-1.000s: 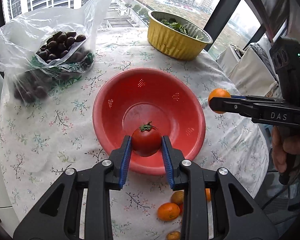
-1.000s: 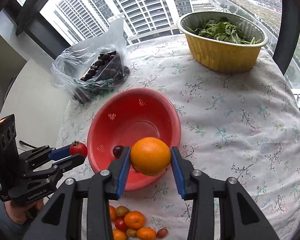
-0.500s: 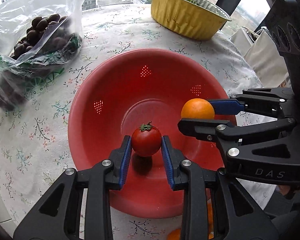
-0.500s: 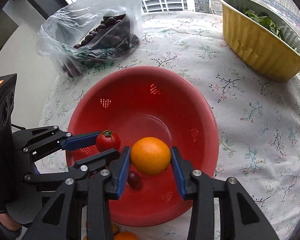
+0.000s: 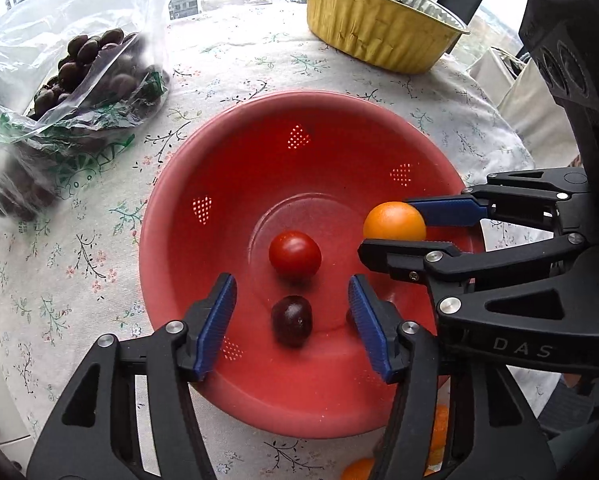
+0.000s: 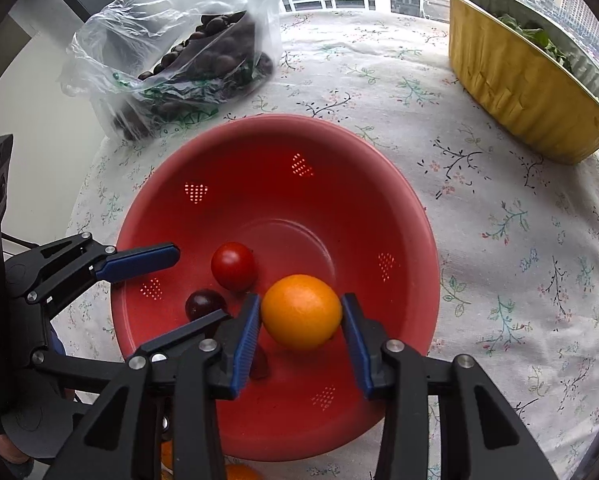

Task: Organize fruits
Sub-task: 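Lower the tomato and mandarin into the red colander and open both grippers, then grasp a dark plum with the right gripper while the left gripper grasps a small brown fruit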

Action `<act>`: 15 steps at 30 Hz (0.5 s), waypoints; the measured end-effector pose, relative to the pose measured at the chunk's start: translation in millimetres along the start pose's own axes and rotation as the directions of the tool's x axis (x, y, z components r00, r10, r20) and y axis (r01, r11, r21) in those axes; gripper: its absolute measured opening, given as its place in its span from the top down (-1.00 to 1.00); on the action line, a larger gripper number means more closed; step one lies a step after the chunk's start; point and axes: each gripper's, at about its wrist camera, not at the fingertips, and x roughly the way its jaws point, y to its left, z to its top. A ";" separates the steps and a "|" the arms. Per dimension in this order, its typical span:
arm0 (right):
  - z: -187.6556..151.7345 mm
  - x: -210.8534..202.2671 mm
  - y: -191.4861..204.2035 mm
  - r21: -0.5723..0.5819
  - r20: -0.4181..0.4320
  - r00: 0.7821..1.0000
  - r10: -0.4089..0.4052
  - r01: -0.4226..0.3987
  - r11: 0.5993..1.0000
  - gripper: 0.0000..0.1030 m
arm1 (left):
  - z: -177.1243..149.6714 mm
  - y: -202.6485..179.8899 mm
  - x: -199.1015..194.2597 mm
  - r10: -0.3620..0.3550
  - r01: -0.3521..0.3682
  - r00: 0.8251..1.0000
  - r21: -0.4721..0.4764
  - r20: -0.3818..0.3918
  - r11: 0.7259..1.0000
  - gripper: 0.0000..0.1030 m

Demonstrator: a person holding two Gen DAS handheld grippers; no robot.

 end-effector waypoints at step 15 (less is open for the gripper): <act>-51.9 -80.7 2.3 0.055 0.167 0.986 0.027 -0.036 0.998 -0.29 | -60.7 12.5 -99.0 -0.026 0.038 0.989 -0.082 0.144 0.996 -0.76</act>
